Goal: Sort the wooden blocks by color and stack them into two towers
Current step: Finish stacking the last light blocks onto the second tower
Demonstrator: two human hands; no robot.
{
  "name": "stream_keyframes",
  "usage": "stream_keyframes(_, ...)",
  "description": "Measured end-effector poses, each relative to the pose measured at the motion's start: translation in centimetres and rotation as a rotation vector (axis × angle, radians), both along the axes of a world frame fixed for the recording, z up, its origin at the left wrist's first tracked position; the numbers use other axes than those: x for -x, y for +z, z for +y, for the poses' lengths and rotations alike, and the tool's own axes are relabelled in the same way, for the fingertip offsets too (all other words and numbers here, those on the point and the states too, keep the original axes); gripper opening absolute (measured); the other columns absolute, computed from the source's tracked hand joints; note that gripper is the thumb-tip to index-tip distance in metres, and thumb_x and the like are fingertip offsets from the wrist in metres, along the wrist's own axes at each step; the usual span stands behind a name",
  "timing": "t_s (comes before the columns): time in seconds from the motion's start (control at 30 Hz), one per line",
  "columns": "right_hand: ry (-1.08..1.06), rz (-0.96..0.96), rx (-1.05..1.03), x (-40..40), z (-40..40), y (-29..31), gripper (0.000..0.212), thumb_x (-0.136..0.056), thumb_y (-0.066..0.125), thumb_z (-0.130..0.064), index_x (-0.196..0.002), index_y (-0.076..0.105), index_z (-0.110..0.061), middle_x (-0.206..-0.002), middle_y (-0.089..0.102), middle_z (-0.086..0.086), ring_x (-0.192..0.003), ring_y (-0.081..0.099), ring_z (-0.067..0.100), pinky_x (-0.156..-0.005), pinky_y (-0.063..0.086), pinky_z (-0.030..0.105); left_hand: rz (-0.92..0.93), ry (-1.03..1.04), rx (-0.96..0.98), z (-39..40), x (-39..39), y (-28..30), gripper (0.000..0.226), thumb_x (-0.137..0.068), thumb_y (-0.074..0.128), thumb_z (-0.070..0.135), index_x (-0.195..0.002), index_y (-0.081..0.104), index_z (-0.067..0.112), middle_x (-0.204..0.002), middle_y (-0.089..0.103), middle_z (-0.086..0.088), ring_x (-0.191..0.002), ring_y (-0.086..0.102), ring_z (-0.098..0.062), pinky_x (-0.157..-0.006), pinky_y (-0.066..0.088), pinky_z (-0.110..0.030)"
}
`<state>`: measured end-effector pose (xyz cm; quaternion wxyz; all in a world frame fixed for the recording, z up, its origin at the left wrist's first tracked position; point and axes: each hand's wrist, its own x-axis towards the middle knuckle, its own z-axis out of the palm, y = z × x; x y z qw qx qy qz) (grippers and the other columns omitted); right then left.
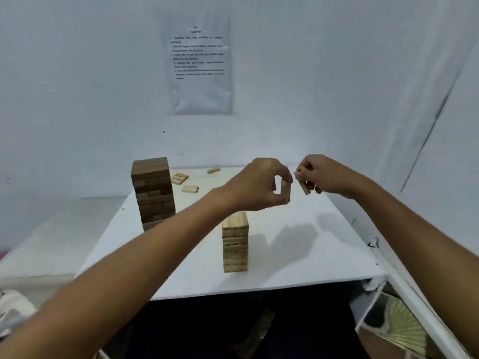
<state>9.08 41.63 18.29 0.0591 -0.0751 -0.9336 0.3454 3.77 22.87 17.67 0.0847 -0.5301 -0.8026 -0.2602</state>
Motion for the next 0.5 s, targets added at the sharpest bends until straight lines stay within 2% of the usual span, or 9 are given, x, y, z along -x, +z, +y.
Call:
stream_keyframes(0.07,-0.049,-0.041,0.086,-1.7,1.0,-2.1,0.027,-0.096,0.049,-0.009,-0.087,0.055,0.016,-0.070,0.061,0.023,-0.066,0.044,0.024,-0.055,0.040,0.027,-0.062,0.002,0.004,1.5,-1.0,-3.0,0.015,-0.081,0.067,0.017,-0.096,0.071,0.016,-0.099,0.066,0.004,-0.072,0.064,-0.011,-0.067,0.045,-0.015)
stream_keyframes(0.17,-0.119,-0.095,0.179,-3.3,1.9,-5.7,0.025,-0.096,0.050,-0.009,-0.073,0.051,0.001,-0.072,0.059,0.023,-0.063,0.039,0.022,-0.055,0.038,0.025,-0.160,0.031,0.000,3.3,-2.2,-7.1,0.013,-0.086,0.061,0.015,-0.095,0.071,0.014,-0.100,0.064,0.003,-0.071,0.063,-0.011,-0.072,0.050,-0.026)
stream_keyframes(0.3,-0.226,-0.173,0.225,-4.2,1.9,-10.7,0.017,-0.095,0.053,-0.009,-0.078,0.053,-0.004,-0.067,0.058,0.018,-0.056,0.041,0.019,-0.053,0.036,0.027,-0.234,0.099,0.013,5.2,-3.2,-12.0,0.015,-0.088,0.057,0.013,-0.096,0.070,0.011,-0.099,0.061,-0.001,-0.078,0.056,-0.013,-0.073,0.043,-0.023)
stream_keyframes(0.4,-0.295,-0.184,0.237,-4.3,1.8,-13.2,0.019,-0.091,0.059,-0.014,-0.075,0.051,-0.007,-0.063,0.049,0.013,-0.054,0.042,0.020,-0.054,0.036,0.031,-0.273,0.161,0.024,5.7,-3.2,-14.6,0.020,-0.089,0.056,0.014,-0.101,0.071,0.010,-0.106,0.062,-0.005,-0.088,0.060,-0.020,-0.076,0.040,-0.021)
stream_keyframes(0.5,-0.325,-0.197,0.229,-4.2,1.6,-14.4,0.024,-0.089,0.062,-0.018,-0.069,0.055,-0.006,-0.061,0.058,0.019,-0.052,0.052,0.026,-0.054,0.044,0.033,-0.313,0.180,0.030,5.8,-3.3,-16.1,0.020,-0.090,0.056,0.014,-0.100,0.072,0.008,-0.106,0.064,-0.007,-0.093,0.061,-0.024,-0.078,0.045,-0.024)
